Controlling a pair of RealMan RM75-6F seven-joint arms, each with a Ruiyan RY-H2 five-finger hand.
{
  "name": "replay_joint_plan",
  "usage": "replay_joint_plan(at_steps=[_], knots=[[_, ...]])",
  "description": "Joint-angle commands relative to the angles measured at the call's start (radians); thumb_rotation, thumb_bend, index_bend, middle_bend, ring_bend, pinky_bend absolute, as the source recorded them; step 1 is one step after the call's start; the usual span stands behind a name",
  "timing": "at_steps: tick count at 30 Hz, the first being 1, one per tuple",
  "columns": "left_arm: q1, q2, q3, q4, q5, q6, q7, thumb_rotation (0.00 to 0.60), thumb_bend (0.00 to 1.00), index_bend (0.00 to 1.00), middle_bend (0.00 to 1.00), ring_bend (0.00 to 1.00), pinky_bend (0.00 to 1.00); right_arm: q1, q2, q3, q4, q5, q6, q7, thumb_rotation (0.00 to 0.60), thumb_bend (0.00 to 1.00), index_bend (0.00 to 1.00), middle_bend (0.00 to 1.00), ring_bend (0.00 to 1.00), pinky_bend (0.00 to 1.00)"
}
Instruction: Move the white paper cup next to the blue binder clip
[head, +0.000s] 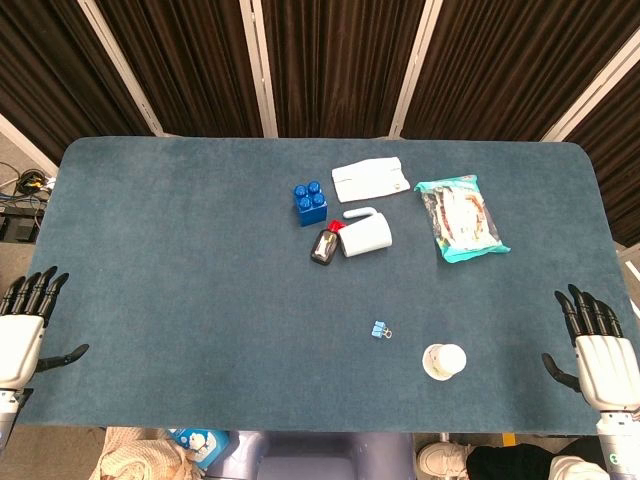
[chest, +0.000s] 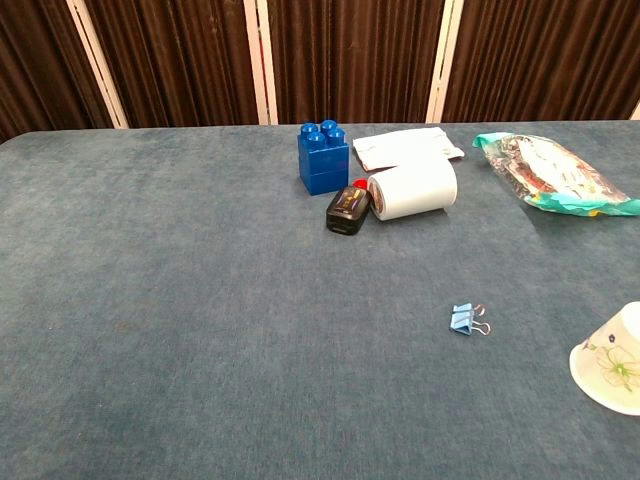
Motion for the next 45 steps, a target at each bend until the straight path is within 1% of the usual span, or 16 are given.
replay_joint_plan(at_steps=[1,26,30,35,40,43,45], knots=[[0.0,0.001,0.001,-0.001,0.0,-0.001,0.001,0.6,0.0,0.0,0.0,0.0,0.0,0.0,0.002,-0.001,-0.001,-0.001,0.0,0.002,0.6,0.28,0.0,0.0,0.0,0.1],[-0.005,0.0,-0.004,0.001,-0.011,-0.012,-0.014,0.6,0.0,0.0,0.0,0.0,0.0,0.011,0.009,-0.018,-0.002,-0.037,-0.016,0.037,0.6,0.27,0.0,0.0,0.0,0.1],[-0.005,-0.001,-0.002,0.0,-0.004,-0.008,-0.009,0.6,0.0,0.0,0.0,0.0,0.0,0.019,0.02,-0.026,0.0,-0.065,-0.023,0.073,0.6,0.27,0.0,0.0,0.0,0.1],[-0.006,0.0,-0.005,0.003,-0.007,-0.008,-0.02,0.6,0.0,0.0,0.0,0.0,0.0,0.045,0.035,-0.045,-0.007,-0.144,-0.029,0.115,0.6,0.27,0.0,0.0,0.0,0.1],[-0.007,0.001,-0.005,0.004,-0.009,-0.013,-0.031,0.6,0.0,0.0,0.0,0.0,0.0,0.087,0.061,-0.076,-0.053,-0.202,-0.096,0.125,0.6,0.27,0.0,0.0,0.0,0.1],[-0.009,0.0,-0.004,0.007,-0.008,-0.015,-0.028,0.6,0.0,0.0,0.0,0.0,0.0,0.109,0.072,-0.084,-0.089,-0.202,-0.143,0.107,0.6,0.27,0.0,0.0,0.0,0.1],[-0.01,-0.002,-0.006,0.01,-0.007,-0.014,-0.022,0.6,0.0,0.0,0.0,0.0,0.0,0.119,0.067,-0.082,-0.113,-0.193,-0.166,0.072,0.6,0.27,0.0,0.0,0.0,0.1]])
